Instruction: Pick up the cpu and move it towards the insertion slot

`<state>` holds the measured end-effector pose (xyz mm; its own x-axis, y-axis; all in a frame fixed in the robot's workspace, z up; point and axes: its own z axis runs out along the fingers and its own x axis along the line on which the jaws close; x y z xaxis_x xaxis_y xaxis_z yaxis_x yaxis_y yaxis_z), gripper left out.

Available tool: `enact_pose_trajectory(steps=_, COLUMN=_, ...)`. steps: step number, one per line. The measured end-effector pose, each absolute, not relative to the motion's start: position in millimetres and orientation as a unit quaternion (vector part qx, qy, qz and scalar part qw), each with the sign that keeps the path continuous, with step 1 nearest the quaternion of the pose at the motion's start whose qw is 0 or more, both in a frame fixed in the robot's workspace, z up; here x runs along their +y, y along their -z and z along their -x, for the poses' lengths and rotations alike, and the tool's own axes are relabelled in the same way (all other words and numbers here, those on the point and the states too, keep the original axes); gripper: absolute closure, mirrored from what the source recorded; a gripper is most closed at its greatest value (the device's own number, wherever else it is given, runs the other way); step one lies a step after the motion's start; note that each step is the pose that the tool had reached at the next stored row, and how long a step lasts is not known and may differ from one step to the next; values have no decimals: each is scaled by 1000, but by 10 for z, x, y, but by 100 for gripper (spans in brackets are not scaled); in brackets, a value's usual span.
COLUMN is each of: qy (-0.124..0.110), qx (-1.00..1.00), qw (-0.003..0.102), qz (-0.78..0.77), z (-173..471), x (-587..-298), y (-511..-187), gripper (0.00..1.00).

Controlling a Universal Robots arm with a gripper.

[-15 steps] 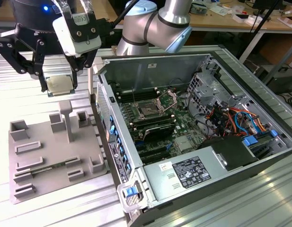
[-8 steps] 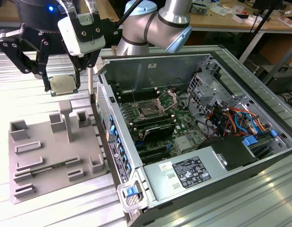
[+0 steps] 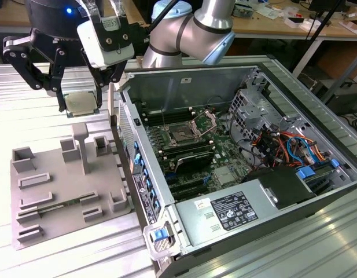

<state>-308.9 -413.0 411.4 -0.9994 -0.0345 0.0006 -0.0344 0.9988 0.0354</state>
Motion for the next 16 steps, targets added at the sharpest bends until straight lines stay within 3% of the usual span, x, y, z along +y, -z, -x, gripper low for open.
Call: enact_pose_trajectory(steps=16, qy=17, qx=-1000, qw=1, qz=-17, z=2953, x=-4130, y=-4114, gripper=45)
